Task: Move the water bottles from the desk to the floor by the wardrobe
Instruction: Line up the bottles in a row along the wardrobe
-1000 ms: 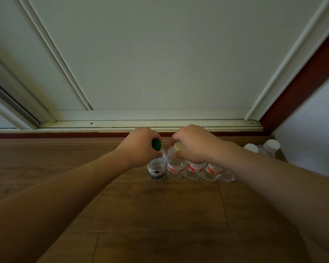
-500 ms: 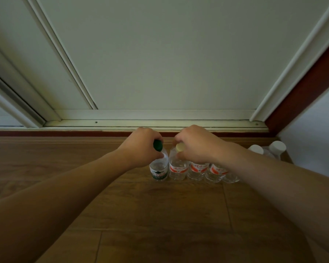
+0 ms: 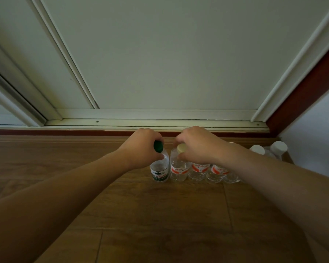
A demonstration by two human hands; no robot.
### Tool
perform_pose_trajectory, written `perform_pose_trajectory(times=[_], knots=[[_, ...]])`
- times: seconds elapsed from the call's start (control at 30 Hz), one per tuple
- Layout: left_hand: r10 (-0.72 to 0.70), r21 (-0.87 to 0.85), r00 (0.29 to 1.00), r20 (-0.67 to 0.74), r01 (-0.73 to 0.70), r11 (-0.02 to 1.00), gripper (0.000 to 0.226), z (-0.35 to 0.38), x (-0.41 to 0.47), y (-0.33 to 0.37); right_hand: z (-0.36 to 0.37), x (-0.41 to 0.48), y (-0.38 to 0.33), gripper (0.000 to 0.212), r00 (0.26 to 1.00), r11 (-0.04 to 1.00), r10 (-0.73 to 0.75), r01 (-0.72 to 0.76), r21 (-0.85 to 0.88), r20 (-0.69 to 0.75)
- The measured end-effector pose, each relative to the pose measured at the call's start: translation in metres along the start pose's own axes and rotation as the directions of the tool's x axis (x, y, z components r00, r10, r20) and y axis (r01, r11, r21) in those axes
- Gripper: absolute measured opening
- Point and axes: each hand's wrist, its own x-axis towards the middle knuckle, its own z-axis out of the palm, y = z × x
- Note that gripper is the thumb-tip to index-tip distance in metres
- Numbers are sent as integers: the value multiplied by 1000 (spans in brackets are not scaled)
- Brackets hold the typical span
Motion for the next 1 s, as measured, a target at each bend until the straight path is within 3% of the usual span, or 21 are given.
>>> perform_pose_trajectory(times=[0.67, 1.0], knots=[[8, 11, 1000, 1, -8, 1000, 37, -1, 1, 0, 1, -2, 3, 24, 1000, 1000, -3, 3, 14, 12], [16, 71, 1000, 4, -16, 997, 55, 4, 3, -6, 4, -1, 7, 29, 1000, 1000, -7, 7, 29, -6]])
